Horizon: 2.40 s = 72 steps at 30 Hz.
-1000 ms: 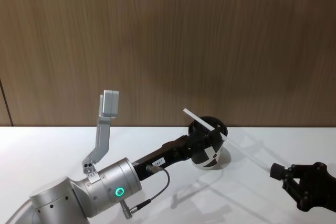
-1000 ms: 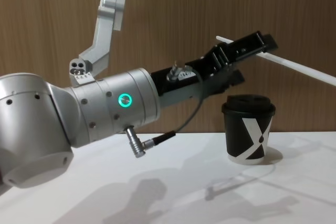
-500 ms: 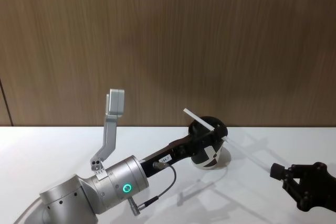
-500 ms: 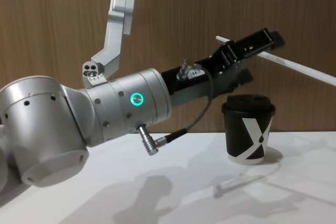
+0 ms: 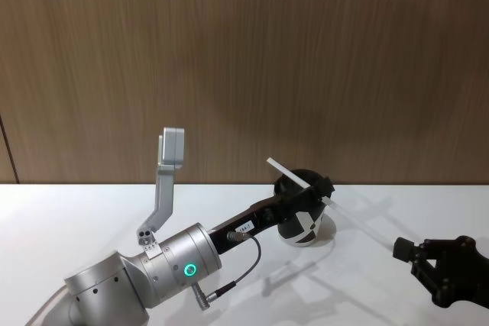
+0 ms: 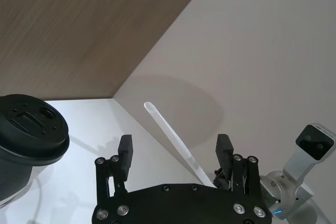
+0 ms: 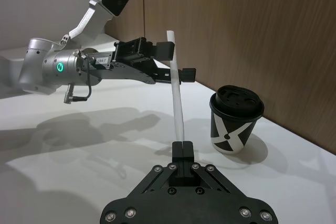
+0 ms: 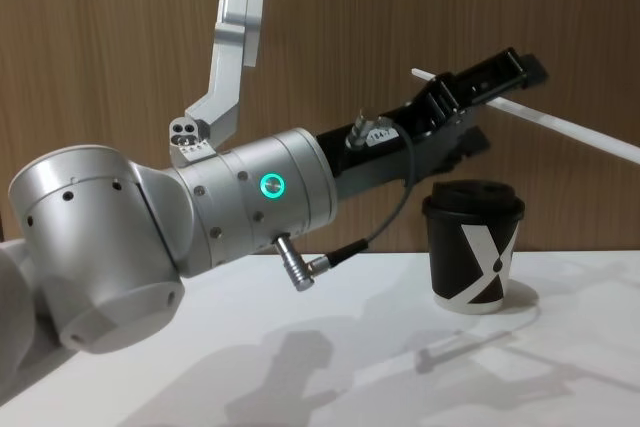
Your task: Pick up the straw with one hand, pass it to the other hand, and insert it into the cup.
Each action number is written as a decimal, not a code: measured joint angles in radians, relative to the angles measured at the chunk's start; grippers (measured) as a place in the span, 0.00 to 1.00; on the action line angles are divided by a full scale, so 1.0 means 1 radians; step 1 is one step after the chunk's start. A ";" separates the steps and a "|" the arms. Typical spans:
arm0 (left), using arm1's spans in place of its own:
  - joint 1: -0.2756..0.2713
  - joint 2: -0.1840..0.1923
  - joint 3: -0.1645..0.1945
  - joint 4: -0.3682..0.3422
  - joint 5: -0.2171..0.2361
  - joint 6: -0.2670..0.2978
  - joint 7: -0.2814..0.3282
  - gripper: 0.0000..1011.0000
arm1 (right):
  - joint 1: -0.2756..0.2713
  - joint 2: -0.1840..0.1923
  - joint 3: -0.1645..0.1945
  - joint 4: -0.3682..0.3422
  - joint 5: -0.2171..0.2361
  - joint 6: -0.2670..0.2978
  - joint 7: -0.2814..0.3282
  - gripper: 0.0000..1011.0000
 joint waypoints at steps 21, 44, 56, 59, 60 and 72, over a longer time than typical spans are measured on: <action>-0.006 -0.005 0.003 0.012 -0.007 -0.004 0.000 0.42 | 0.000 0.000 0.000 0.000 0.000 0.000 0.000 0.00; -0.008 -0.007 0.004 0.014 -0.009 -0.005 0.000 0.07 | 0.000 0.000 0.000 0.000 0.000 0.000 0.000 0.00; -0.008 -0.006 0.003 0.014 -0.009 -0.005 0.001 0.01 | 0.000 0.000 0.000 0.000 0.000 0.000 0.000 0.02; -0.008 -0.006 0.003 0.014 -0.009 -0.005 0.001 0.01 | 0.000 0.000 0.000 0.000 0.000 0.000 0.000 0.09; -0.008 -0.006 0.003 0.014 -0.009 -0.005 0.001 0.01 | 0.000 0.000 0.000 0.000 0.000 0.000 0.000 0.12; -0.008 -0.007 0.003 0.014 -0.009 -0.005 0.001 0.01 | 0.000 0.000 0.000 0.000 0.000 0.000 0.000 0.48</action>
